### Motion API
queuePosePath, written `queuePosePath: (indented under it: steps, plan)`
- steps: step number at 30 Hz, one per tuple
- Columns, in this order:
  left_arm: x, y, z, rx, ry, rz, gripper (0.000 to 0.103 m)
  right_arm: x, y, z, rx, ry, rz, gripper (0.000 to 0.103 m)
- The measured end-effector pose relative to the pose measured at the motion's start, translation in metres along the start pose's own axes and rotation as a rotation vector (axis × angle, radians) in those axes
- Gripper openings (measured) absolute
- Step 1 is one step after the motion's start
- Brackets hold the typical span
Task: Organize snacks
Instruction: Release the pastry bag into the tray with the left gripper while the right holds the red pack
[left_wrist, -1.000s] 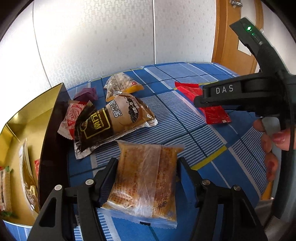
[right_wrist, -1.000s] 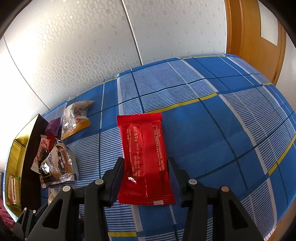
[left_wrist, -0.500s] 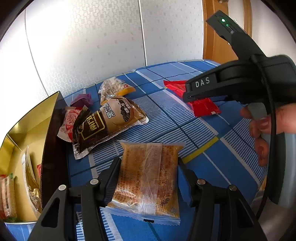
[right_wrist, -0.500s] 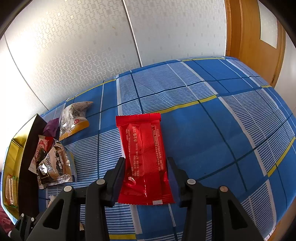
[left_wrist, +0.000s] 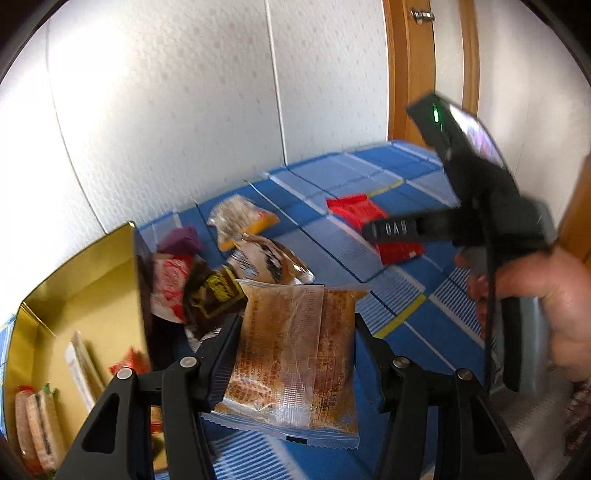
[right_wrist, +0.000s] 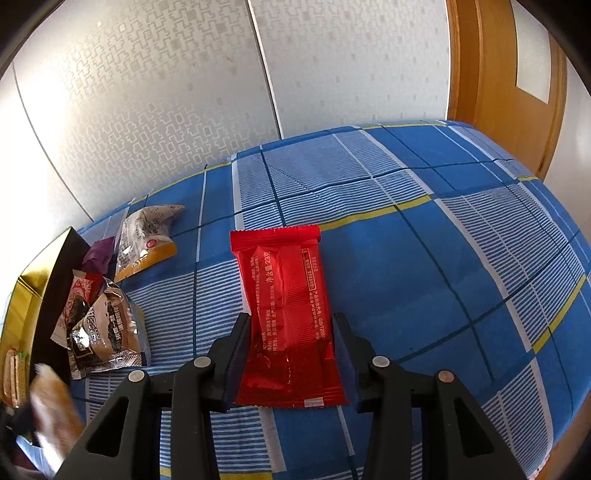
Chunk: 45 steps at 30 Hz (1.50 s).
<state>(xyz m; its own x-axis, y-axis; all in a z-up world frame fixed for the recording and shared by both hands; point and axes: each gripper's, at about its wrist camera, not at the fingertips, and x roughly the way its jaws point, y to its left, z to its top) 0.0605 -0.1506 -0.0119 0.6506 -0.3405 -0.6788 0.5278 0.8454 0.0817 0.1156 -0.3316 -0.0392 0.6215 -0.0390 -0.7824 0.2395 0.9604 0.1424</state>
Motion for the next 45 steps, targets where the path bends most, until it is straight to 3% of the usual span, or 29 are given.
queuePosePath:
  steps: [5,10,13,23,34,45]
  plan:
    - [-0.021,0.031,-0.002,-0.070,-0.065,0.008,0.058,0.002,0.002,0.005,-0.012,0.036,-0.013,0.044]
    - [-0.023,0.066,-0.001,-0.201,-0.051,-0.003,0.058,0.007,0.010,0.016,-0.008,0.134,-0.025,0.043]
    - [-0.028,0.082,-0.003,-0.258,-0.055,-0.006,0.058,0.008,0.015,0.013,-0.044,0.098,-0.040,0.043]
    - [-0.049,0.119,-0.023,-0.319,-0.070,0.076,0.058,0.003,-0.001,0.015,0.145,0.106,0.093,0.042]
    - [-0.065,0.170,-0.052,-0.428,-0.041,0.185,0.058,-0.024,0.039,0.016,0.055,0.032,0.143,0.042]
    - [-0.067,0.189,-0.061,-0.484,-0.019,0.231,0.058,-0.046,0.077,0.014,0.002,-0.010,0.223,0.042]
